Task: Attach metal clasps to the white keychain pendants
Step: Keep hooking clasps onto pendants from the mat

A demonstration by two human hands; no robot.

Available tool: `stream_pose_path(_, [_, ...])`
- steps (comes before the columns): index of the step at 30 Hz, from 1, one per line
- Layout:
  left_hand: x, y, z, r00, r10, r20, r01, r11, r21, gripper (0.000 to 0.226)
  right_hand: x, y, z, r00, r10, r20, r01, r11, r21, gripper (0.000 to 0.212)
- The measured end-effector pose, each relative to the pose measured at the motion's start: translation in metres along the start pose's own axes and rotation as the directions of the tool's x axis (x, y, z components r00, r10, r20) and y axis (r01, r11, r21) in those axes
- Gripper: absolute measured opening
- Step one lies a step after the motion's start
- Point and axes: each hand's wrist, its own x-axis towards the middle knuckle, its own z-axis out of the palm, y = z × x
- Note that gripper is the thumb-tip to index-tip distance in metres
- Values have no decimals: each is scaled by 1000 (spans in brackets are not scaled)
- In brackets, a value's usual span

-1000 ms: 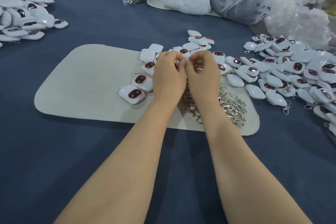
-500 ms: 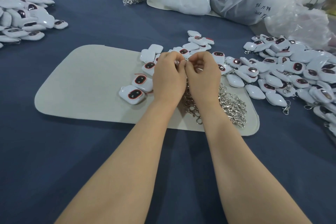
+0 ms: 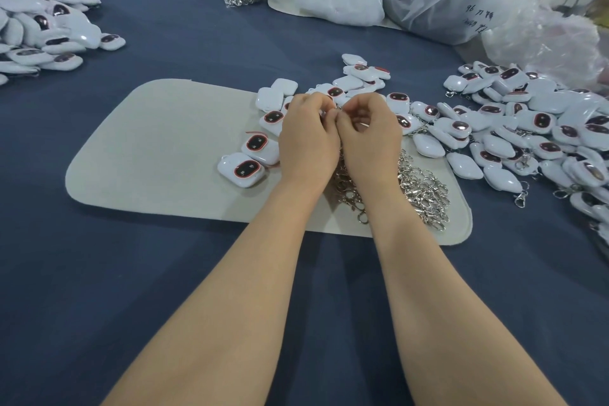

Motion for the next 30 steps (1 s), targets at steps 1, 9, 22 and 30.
stream_pose_path(1, [0, 0, 0, 1000, 4, -3, -4, 1000, 6, 11, 0, 0, 0, 1000, -2, 5, 2, 1000, -3, 15])
stream_pose_path(9, [0, -3, 1, 1000, 19, 11, -20, 1000, 14, 12, 0, 1, -3, 998, -37, 56, 39, 998, -39, 12])
stream_pose_path(22, [2, -2, 4, 994, 16, 105, 1, 988, -157, 16, 4, 0, -9, 994, 83, -65, -81, 996, 22, 18])
stream_pose_path(30, [0, 4, 0, 985, -66, 160, 110, 953, -282, 30, 6, 3, -9, 985, 132, -108, -129, 991, 33, 22])
